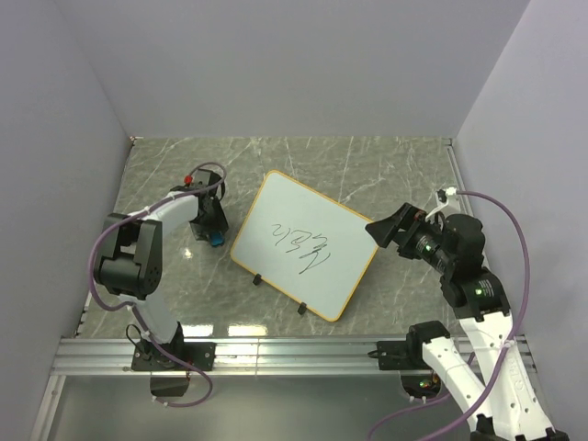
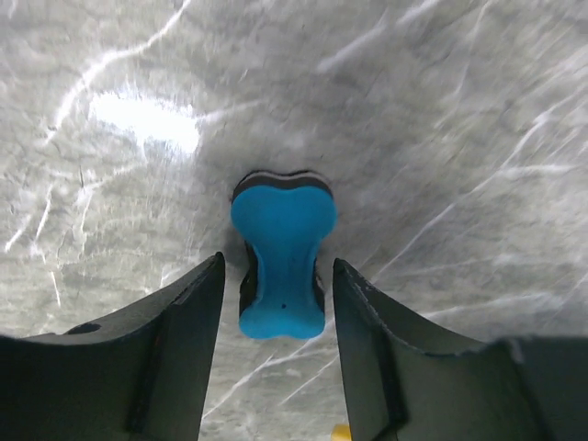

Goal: Erase the whiteboard

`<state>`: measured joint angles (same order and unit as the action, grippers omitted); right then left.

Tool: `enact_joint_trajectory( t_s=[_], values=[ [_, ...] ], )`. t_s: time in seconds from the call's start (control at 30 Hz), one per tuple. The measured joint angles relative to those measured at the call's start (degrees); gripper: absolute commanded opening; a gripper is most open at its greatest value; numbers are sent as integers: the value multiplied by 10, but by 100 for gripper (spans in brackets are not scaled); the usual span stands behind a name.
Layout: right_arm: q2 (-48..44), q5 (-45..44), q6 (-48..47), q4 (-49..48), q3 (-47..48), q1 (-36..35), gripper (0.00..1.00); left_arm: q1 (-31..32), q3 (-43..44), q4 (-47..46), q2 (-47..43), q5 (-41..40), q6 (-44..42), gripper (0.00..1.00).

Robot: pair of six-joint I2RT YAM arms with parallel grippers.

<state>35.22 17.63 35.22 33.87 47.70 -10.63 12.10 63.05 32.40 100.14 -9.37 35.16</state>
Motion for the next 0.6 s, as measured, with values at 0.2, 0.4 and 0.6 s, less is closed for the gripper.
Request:
enact_joint_trajectory(
  t_s=[0.2, 0.4, 0.6],
  values=[
    [22, 5, -2, -7, 1, 0, 100, 0, 10, -4, 7, -8, -4, 43],
    [64, 2, -36, -7, 52, -2, 100, 0, 9, -10, 21, -7, -11, 35],
    [172, 31, -73, -15, 188, -4, 100, -2, 4, -24, 17, 1, -17, 0]
  ],
)
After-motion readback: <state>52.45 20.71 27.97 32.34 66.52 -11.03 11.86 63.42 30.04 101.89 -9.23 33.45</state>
